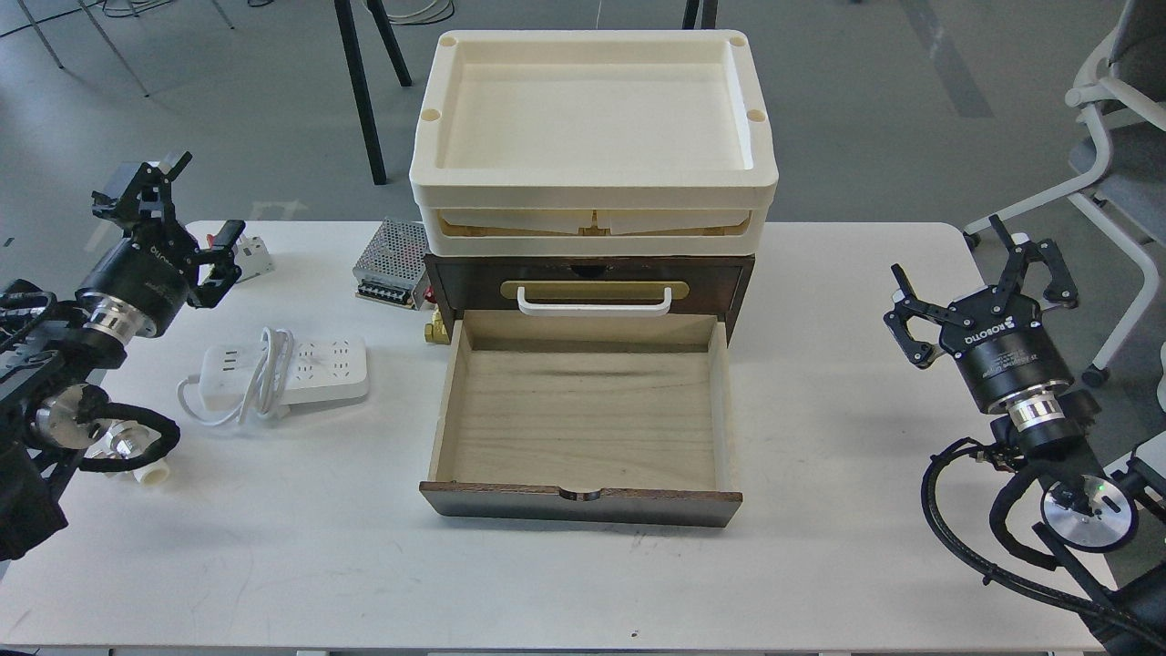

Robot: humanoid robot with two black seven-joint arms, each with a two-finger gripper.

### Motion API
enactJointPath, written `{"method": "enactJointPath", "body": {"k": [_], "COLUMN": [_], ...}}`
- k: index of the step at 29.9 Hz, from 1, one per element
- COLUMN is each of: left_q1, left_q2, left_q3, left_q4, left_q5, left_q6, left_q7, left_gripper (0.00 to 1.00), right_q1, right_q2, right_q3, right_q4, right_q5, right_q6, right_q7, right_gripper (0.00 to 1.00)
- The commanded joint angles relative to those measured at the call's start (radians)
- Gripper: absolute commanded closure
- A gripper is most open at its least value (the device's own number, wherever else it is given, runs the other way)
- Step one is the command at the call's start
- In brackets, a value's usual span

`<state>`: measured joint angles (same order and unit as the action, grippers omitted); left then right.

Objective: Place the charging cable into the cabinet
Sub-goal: 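Move the left gripper toward the white power strip on the table, then lower the left gripper and grasp the white power strip with cable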

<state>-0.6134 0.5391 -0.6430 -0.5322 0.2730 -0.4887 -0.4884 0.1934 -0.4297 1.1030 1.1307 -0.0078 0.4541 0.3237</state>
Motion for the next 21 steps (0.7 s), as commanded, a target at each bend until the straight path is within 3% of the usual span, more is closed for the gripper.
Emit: {"method": "enactJointPath", "body": {"k": [1,9,12,16,21], "left_q1": [0.001,-0.014,-0.055,-0.106,-0.195], "left_q2": [-0.001,0.013,0.076,0.180,0.226], "left_q3": [0.000,0.006,0.013,0.013,0.014], "left_q4": [0.001,-0.003,-0.003,-0.003,-0.003], "left_q5": [0.003,0.009,0.041,0.277,0.685], "left_q6": [0.007,0.000,0.000,0.000,0.000], "left_q7": [0.000,0.000,0.000,0.000,0.000], "left_gripper": [0.00,0.00,0.01,0.04,0.04], "right_q1": [0.000,0.000,0.000,0.000,0.000], "right_q2": [-0.001,0.000,-0.001,0.000,-0.001], "right_q3": [0.000,0.000,0.001,0.001,0.001], "right_q4": [0.000,0.000,0.000,0.000,0.001], "right_q5": [0.000,0.000,0.000,0.000,0.000], "right_q6": [0.000,0.000,0.000,0.000,0.000], "right_q7": [0.000,0.000,0.000,0.000,0.000], "right_gripper": [0.01,0.01,0.01,0.01,0.01]}}
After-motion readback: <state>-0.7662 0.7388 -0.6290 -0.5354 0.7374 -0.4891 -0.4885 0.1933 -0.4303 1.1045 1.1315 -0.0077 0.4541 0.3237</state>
